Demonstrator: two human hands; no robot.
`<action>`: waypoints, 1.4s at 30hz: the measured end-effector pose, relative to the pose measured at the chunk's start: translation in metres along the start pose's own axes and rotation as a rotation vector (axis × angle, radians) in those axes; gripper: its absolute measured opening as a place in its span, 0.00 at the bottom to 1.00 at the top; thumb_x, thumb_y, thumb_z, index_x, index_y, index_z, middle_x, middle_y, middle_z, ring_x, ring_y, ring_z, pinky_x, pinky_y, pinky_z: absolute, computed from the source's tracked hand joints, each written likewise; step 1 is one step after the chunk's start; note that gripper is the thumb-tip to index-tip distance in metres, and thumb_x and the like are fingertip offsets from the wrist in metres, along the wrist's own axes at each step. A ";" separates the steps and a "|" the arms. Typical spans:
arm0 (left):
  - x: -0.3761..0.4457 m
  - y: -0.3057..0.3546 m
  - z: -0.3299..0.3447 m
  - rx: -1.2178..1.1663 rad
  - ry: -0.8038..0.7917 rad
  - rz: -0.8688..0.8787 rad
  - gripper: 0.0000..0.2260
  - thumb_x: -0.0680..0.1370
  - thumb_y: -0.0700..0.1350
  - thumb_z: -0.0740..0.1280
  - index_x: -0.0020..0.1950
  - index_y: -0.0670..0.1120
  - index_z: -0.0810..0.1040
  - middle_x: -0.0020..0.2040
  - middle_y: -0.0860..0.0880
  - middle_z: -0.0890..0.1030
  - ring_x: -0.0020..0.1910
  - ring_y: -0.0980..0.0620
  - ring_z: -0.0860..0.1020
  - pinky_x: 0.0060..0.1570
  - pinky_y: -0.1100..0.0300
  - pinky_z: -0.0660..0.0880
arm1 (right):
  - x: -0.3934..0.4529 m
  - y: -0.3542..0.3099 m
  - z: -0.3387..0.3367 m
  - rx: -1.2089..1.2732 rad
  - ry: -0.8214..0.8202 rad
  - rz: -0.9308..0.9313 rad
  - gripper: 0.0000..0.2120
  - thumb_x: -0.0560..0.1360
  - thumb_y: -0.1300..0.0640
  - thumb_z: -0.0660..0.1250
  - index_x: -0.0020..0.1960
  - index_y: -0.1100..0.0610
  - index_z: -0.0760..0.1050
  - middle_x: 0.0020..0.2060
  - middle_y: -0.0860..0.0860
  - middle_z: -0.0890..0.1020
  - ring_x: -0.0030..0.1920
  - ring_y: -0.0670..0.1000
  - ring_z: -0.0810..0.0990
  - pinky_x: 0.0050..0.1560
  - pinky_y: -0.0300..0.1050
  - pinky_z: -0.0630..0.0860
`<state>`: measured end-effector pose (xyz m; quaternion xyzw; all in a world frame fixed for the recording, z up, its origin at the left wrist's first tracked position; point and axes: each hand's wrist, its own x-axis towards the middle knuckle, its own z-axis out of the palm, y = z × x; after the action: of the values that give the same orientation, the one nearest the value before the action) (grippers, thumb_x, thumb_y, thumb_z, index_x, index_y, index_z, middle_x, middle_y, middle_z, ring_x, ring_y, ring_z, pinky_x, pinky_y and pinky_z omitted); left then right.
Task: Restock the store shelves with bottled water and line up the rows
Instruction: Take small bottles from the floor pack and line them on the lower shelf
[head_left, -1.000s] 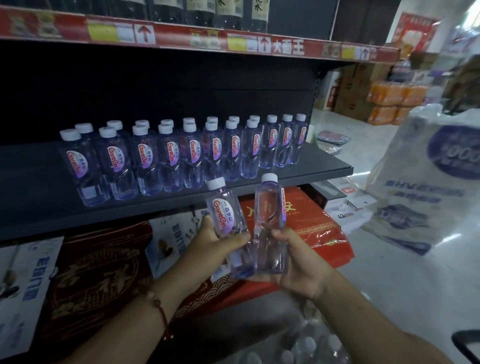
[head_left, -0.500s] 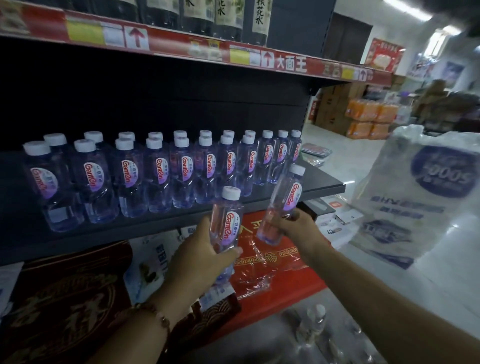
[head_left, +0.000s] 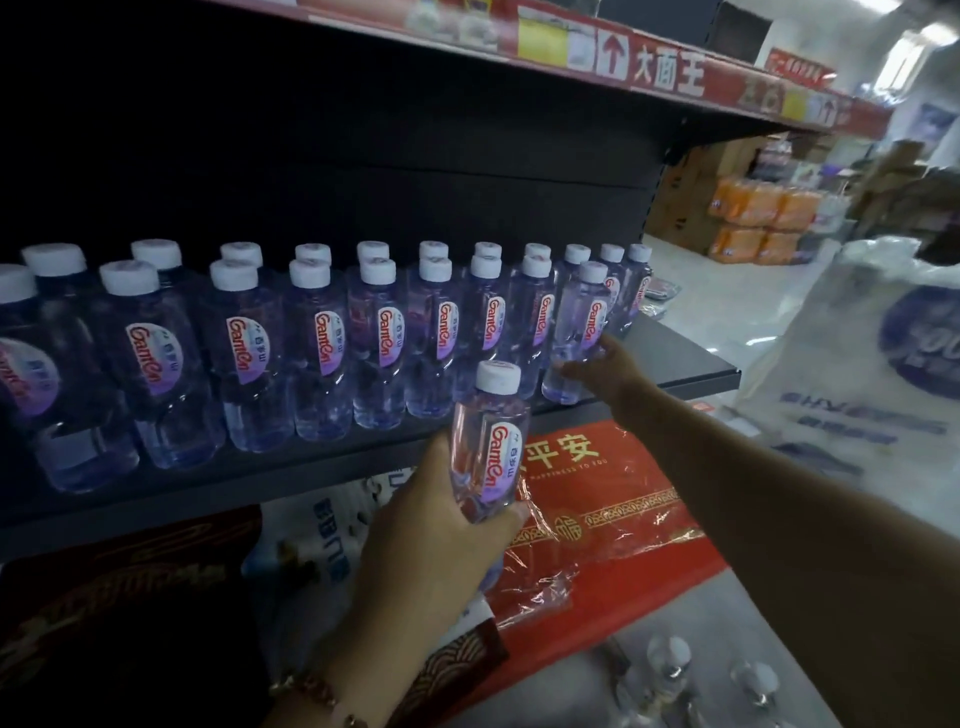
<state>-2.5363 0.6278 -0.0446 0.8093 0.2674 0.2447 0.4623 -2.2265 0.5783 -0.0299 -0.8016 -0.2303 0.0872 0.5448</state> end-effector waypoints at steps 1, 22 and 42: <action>0.001 0.000 0.000 0.004 0.008 -0.001 0.26 0.70 0.61 0.76 0.63 0.64 0.69 0.49 0.64 0.83 0.44 0.67 0.81 0.49 0.60 0.79 | 0.003 -0.001 0.002 0.000 -0.001 -0.013 0.16 0.68 0.65 0.78 0.50 0.53 0.78 0.50 0.55 0.85 0.51 0.58 0.84 0.56 0.59 0.81; -0.006 -0.008 -0.011 -0.046 -0.004 -0.059 0.21 0.70 0.59 0.77 0.57 0.63 0.71 0.47 0.63 0.83 0.44 0.66 0.81 0.48 0.59 0.79 | -0.110 -0.010 0.041 0.113 0.021 -0.025 0.25 0.78 0.55 0.67 0.74 0.49 0.67 0.62 0.46 0.79 0.59 0.45 0.79 0.59 0.47 0.77; -0.036 -0.003 0.044 -0.147 -0.044 -0.128 0.25 0.73 0.49 0.77 0.64 0.53 0.69 0.48 0.60 0.79 0.40 0.69 0.80 0.35 0.70 0.74 | -0.255 0.022 0.024 0.183 -0.360 -0.110 0.20 0.71 0.69 0.72 0.61 0.56 0.76 0.50 0.54 0.84 0.44 0.52 0.86 0.40 0.45 0.83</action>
<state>-2.5347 0.5782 -0.0731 0.7598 0.2896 0.2157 0.5407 -2.4537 0.4730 -0.0877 -0.7066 -0.3583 0.2196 0.5694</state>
